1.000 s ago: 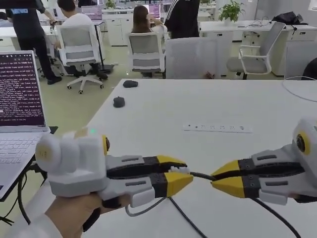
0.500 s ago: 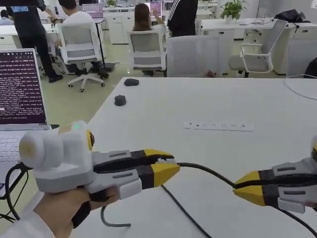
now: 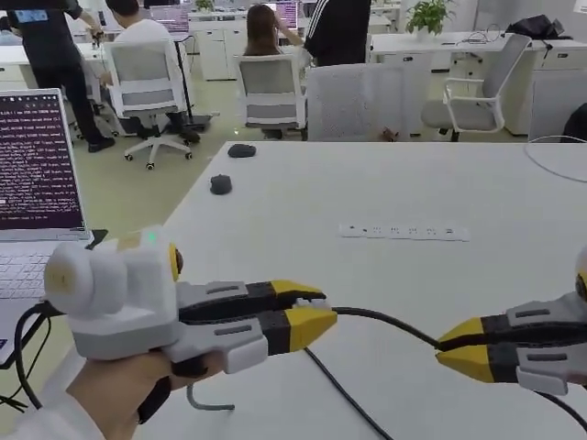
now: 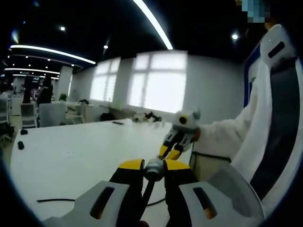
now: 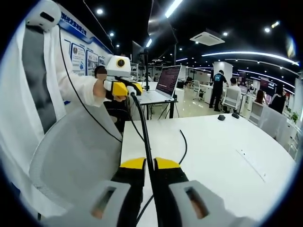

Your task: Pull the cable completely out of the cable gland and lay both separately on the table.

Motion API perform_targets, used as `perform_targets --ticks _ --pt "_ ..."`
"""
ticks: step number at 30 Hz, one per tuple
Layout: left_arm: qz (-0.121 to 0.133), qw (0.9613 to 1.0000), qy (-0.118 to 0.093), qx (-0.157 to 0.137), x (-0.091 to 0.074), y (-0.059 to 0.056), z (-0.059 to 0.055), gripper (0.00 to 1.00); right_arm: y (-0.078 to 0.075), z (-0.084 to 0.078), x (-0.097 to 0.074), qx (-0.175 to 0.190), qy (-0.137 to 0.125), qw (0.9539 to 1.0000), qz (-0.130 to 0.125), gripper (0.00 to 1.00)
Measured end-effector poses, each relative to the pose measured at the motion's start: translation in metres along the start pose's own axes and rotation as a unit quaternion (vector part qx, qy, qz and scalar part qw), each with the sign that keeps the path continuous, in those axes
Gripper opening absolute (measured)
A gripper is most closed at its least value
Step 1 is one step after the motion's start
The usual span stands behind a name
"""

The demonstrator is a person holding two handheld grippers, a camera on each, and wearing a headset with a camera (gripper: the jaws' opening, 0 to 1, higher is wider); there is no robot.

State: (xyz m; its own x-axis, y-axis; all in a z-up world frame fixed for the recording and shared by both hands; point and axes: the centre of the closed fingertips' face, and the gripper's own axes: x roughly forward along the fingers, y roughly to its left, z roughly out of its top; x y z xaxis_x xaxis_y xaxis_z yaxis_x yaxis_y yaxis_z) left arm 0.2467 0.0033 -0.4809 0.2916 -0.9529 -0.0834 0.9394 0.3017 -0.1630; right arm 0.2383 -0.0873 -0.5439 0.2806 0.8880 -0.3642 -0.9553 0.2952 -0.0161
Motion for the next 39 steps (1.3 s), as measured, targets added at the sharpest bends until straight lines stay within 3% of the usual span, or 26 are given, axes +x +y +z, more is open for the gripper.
perform_targets --ticks 9,18,24,33,39 --pt "-0.011 0.9995 0.025 0.016 0.011 -0.008 -0.009 0.17 0.013 0.030 0.015 -0.054 -0.006 0.9983 0.020 0.17" --pt "-0.028 0.9987 0.038 0.018 0.020 -0.015 -0.016 0.17 0.025 0.060 0.032 -0.096 -0.026 0.9940 0.046 0.16" --pt "-0.033 0.9985 0.038 0.020 0.022 -0.018 -0.017 0.17 0.031 0.060 0.040 -0.107 -0.022 0.9919 0.064 0.15" --pt "-0.037 0.9984 0.037 0.019 0.020 -0.019 -0.017 0.17 0.037 0.056 0.042 -0.112 -0.014 0.9905 0.079 0.04" --pt "-0.043 0.9982 0.026 0.031 0.016 -0.021 -0.010 0.18 0.037 0.066 0.041 -0.102 -0.044 0.9910 0.074 0.03"
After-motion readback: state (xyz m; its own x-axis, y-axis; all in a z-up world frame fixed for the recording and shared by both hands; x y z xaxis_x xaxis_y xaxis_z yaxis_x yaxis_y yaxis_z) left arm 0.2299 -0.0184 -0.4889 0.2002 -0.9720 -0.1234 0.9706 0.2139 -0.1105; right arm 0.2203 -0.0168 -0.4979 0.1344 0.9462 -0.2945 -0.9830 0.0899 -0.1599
